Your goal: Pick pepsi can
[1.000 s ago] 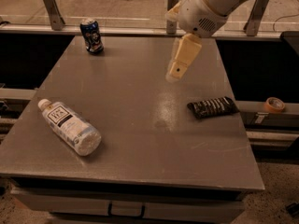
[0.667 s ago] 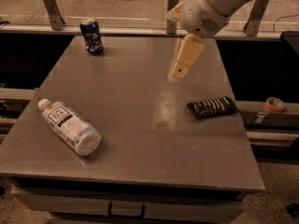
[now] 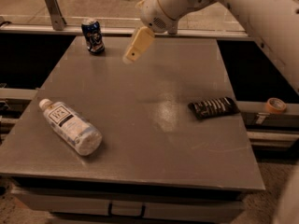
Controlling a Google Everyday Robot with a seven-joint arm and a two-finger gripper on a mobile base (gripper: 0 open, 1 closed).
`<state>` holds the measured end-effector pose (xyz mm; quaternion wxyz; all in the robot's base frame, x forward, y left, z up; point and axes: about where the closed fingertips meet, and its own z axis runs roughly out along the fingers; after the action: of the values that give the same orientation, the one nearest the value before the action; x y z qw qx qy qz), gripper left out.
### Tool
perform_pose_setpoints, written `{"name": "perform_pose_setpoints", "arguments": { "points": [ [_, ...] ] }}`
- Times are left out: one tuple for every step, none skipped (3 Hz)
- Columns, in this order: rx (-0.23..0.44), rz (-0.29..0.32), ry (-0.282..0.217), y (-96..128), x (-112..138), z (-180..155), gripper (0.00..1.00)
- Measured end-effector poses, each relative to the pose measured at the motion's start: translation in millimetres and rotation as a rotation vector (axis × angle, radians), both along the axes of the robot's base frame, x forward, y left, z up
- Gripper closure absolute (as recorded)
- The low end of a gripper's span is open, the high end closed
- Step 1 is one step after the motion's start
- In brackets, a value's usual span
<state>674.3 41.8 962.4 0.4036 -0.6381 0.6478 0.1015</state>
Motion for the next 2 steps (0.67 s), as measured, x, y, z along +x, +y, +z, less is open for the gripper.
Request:
{"name": "perform_pose_setpoints", "arguments": {
  "points": [
    [0.11, -0.029, -0.017, 49, 58, -2, 0.0],
    [0.181, -0.069, 0.005, 92, 96, -12, 0.0]
  ]
}}
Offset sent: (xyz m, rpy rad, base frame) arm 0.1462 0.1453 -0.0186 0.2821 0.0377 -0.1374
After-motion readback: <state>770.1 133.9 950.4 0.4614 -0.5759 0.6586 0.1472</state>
